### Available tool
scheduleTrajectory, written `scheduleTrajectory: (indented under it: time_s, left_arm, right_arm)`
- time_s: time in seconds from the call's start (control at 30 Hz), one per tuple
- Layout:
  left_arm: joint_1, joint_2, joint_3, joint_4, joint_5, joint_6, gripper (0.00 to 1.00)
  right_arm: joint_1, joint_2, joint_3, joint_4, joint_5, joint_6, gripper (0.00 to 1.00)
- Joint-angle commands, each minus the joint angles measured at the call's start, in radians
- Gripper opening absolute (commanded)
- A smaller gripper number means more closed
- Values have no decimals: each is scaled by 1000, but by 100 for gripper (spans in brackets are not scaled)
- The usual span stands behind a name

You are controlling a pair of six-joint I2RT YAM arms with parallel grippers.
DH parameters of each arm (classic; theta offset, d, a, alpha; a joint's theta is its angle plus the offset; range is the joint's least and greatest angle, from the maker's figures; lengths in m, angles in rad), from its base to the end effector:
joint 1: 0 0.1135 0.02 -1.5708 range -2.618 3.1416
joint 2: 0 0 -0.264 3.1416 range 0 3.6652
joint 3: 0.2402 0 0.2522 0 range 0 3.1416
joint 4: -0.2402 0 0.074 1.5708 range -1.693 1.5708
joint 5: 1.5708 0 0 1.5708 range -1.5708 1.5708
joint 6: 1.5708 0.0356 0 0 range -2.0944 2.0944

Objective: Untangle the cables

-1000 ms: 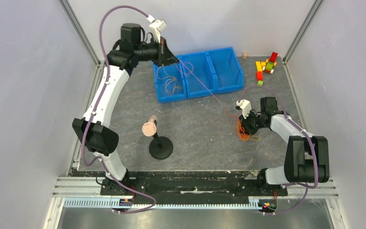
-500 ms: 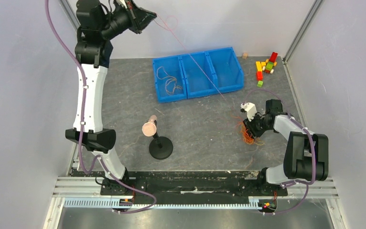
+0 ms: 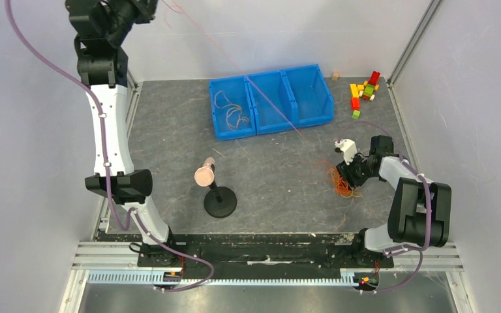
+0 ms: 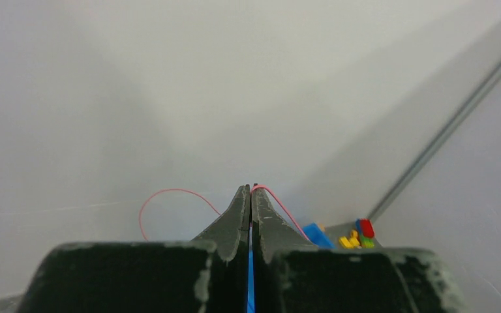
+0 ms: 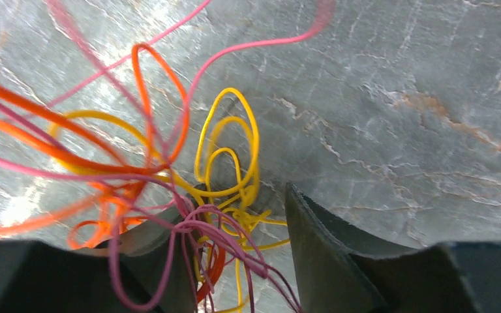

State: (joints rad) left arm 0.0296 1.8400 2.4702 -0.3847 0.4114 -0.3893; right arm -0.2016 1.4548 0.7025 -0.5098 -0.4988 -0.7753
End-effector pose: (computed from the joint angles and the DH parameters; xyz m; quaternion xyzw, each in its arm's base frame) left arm 0.3565 -0.0037 0.5867 0.0323 0.6226 -0.2617 0.7368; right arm 0.2398 -0.0316 0.1519 -0.3073 0.9077 0.1455 0.2460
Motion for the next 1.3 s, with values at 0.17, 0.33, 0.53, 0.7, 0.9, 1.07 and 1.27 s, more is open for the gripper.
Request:
scheduleTrajectory:
  time_s: [0.17,0.33,0.53,0.7,0.9,1.07,1.27]
  left_arm:
    - [110,2,62,156,-101,-138,2]
    - [130,11,66,168,-89,-150,2]
    - [133,22,52,245,63,-241,2]
    - [76,-26,-60,344,220,-266,2]
    - [38,-41,-27,379,226,-256,2]
    - [12,-11,43,455,239,-335,2]
    - [-110,-31,17,482,273,-342,2]
  right_arm:
    - [-52,49,-21,-110,167,-61,58]
    - [-75,56,-23,-131,193,-92,58]
    - [-97,17,36,-204,125,-100,70]
    - [-96,-31,165,-281,-65,-28,82]
    - [-89,-76,276,-317,-175,32,98]
    - [-81,-100,346,-322,-254,60,98]
    - [-19,-146,403,-157,-399,296,98]
